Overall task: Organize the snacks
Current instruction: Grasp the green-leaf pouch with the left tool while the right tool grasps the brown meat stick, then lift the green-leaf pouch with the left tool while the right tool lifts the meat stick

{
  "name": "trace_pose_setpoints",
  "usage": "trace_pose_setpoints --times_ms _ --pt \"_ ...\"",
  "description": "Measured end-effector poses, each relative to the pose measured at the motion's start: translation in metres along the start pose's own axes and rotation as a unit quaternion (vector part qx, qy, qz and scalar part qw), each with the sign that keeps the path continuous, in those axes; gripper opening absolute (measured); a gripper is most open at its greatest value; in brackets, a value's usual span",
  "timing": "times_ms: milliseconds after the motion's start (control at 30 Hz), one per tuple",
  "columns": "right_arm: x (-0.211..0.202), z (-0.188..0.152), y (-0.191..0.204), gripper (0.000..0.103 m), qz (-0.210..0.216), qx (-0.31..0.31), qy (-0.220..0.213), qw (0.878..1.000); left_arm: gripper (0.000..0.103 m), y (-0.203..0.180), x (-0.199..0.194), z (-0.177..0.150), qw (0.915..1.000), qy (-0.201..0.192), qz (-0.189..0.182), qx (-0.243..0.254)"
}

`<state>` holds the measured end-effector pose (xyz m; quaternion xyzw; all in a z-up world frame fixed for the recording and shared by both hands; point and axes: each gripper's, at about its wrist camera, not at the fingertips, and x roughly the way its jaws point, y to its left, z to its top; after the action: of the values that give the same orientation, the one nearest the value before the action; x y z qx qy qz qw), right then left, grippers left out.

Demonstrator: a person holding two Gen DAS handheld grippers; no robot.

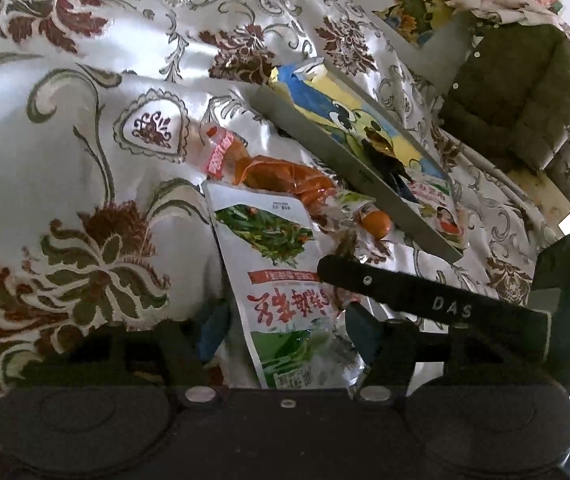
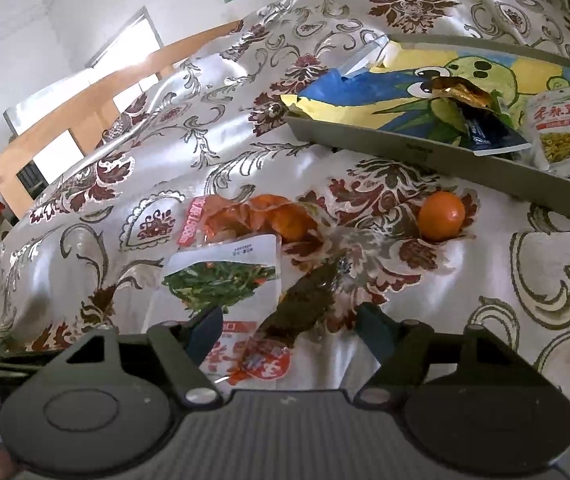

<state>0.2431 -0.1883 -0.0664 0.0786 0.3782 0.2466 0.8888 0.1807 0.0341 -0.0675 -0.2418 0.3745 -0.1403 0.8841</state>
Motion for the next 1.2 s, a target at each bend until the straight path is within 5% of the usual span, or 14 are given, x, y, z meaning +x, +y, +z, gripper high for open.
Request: trace_pose_setpoints --times_ms 133,233,300,433,633,967,1200 --pt "0.003 0.001 -0.003 0.079 -0.003 0.011 -0.004 1.0 0.08 -0.002 0.007 0.002 0.9999 0.007 -0.014 0.003" --pt "0.006 0.002 -0.001 0.078 -0.012 0.006 -0.004 1.0 0.079 -0.004 0.008 0.0 0.9999 0.005 -0.008 0.009" --pt "0.007 0.002 0.002 0.074 -0.023 -0.002 -0.002 1.0 0.072 -0.006 0.008 -0.001 0.9999 0.004 0.002 0.013" --pt "0.007 0.0 0.008 0.07 -0.041 -0.019 -0.001 0.999 0.037 -0.002 0.004 0.0 0.9997 0.004 0.025 0.0" --pt "0.002 0.0 0.016 0.06 -0.074 -0.037 0.012 0.997 0.02 0.008 -0.006 -0.001 0.9982 -0.02 0.013 -0.055" --pt "-0.006 0.002 -0.007 0.051 -0.034 0.042 0.005 0.999 0.02 -0.001 0.007 0.018 0.9977 -0.03 -0.033 -0.051" --pt "-0.003 0.004 -0.013 0.053 -0.037 0.05 -0.002 0.998 0.032 -0.009 0.027 0.023 0.9994 -0.006 -0.007 -0.032"
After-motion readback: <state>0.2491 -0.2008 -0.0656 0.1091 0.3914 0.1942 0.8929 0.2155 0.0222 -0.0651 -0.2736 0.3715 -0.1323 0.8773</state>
